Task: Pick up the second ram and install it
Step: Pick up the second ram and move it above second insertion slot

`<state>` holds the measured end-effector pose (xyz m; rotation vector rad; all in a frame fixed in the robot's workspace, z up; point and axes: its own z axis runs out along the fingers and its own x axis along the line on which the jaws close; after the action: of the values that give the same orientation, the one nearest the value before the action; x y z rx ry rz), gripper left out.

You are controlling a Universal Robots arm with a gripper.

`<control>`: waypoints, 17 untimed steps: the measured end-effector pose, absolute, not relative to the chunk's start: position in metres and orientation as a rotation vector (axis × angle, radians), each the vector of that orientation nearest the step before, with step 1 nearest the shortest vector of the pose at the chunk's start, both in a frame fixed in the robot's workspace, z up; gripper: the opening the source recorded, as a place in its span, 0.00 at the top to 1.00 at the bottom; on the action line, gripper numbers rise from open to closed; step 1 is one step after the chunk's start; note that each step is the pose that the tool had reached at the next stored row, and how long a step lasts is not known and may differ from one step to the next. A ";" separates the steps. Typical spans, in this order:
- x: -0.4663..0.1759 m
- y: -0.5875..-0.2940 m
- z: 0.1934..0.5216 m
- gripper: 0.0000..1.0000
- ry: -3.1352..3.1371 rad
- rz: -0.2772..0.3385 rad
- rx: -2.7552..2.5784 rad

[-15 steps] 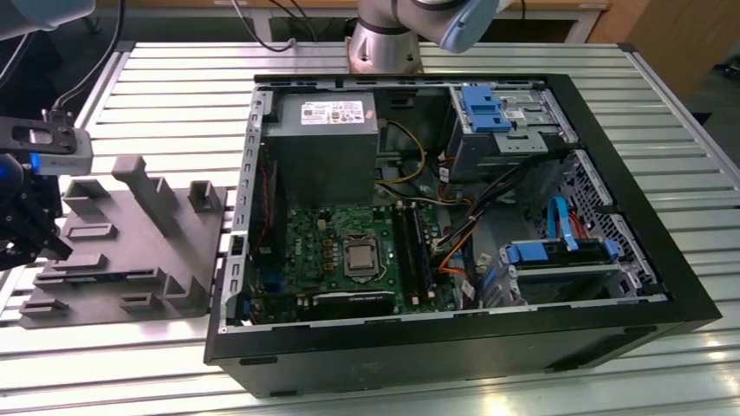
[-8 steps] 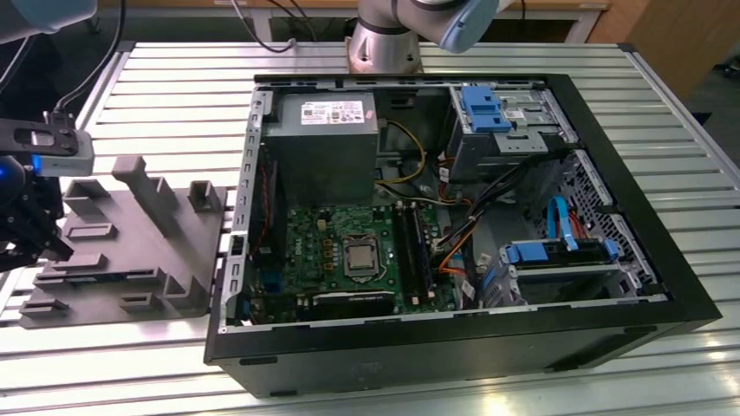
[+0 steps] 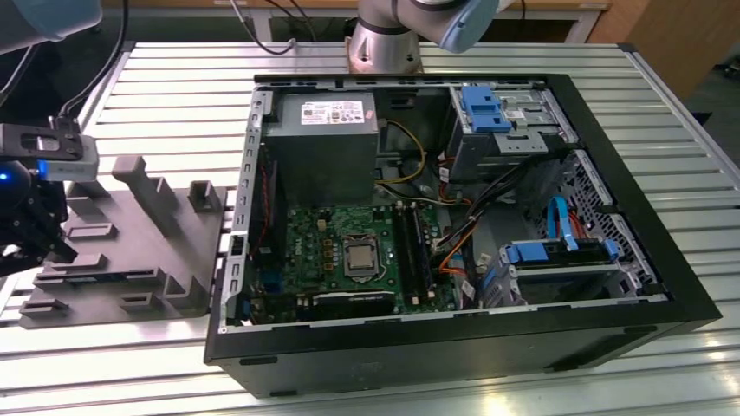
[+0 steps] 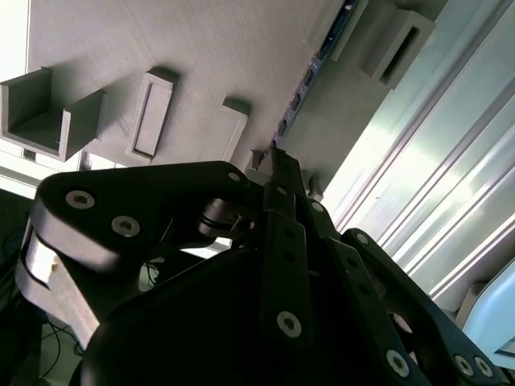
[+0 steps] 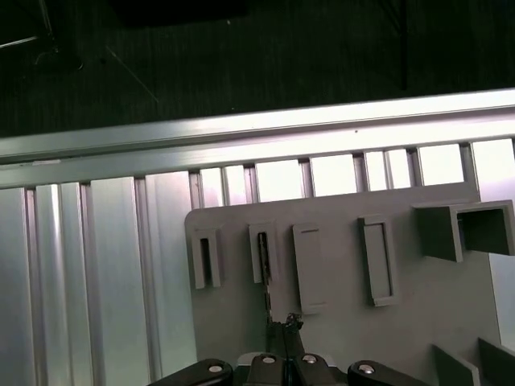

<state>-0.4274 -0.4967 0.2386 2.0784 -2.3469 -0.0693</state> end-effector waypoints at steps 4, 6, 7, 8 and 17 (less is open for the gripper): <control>-0.424 -0.497 0.237 0.89 -2.347 -0.069 2.078; -0.422 -0.497 0.236 0.89 -2.347 -0.069 2.079; -0.422 -0.497 0.235 0.89 -2.347 -0.069 2.078; -0.422 -0.497 0.234 0.89 -2.347 -0.069 2.078; -0.421 -0.499 0.227 0.89 -2.347 -0.069 2.079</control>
<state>-0.4207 -0.4991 0.2271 2.0786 -2.3468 -0.0693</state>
